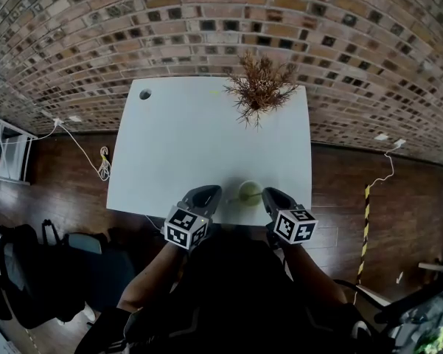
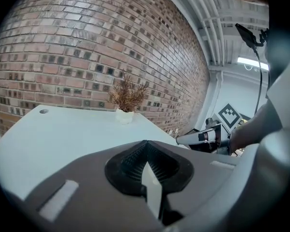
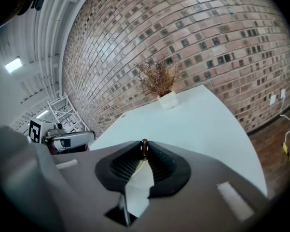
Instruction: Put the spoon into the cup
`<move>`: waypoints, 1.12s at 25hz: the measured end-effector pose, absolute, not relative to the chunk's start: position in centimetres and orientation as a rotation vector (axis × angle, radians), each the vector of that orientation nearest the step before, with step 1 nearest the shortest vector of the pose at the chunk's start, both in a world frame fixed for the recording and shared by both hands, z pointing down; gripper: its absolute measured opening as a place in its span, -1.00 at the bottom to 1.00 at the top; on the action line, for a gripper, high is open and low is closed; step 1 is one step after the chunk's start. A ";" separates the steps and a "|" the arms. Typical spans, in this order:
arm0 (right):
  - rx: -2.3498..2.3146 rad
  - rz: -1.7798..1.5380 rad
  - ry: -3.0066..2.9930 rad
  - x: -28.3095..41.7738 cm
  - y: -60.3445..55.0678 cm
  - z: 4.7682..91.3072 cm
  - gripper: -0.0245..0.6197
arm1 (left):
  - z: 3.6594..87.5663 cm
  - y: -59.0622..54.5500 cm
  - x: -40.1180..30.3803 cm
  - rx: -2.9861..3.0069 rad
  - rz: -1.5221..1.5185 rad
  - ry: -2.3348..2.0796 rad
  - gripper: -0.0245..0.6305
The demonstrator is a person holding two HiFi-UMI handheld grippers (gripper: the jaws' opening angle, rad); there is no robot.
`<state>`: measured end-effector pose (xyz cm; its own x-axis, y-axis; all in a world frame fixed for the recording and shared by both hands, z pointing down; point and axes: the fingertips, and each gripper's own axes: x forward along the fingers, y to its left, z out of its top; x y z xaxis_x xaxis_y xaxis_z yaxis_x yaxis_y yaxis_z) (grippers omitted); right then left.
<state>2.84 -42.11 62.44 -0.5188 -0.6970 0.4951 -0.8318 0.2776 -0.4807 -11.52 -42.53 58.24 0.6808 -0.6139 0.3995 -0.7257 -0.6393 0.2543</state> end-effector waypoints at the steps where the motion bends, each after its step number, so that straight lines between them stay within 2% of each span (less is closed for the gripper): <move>1: 1.428 1.061 -2.352 2.8 -42.1 62.5 -0.75 | 58.3 -42.5 -11.6 2.497 0.393 -1.048 -0.94; 5: 1.407 1.013 -2.333 2.8 -42.2 62.7 -0.73 | 58.6 -42.3 -11.6 2.489 0.400 -1.047 -0.94; 8: 1.392 0.994 -2.355 2.6 -42.3 62.3 -0.51 | 58.8 -42.1 -11.6 2.483 0.409 -1.044 -0.94; 11: 1.412 0.985 -2.349 3.0 -42.4 61.6 -0.39 | 58.8 -42.0 -11.8 2.482 0.412 -1.055 -0.94; 19: 1.413 0.930 -2.432 4.1 -42.2 58.5 -0.38 | 57.8 -41.6 -11.9 2.457 0.383 -1.106 -0.94; 22: 1.411 0.927 -2.459 4.5 -41.9 57.5 -0.45 | 56.7 -41.1 -11.6 2.458 0.358 -1.120 -0.94; 25: 1.416 0.916 -2.509 5.1 -42.0 55.8 -0.75 | 55.5 -40.7 -11.6 2.470 0.337 -1.146 -0.94; 28: 1.402 0.880 -2.561 5.5 -42.0 54.2 -0.89 | 54.5 -40.4 -11.8 2.465 0.322 -1.187 -0.94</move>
<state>5.47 -42.01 54.20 -0.5741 -0.7438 0.3423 -0.7971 0.4121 -0.4414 -11.85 -40.37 54.48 0.6162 -0.6985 0.3638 -0.7866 -0.5687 0.2406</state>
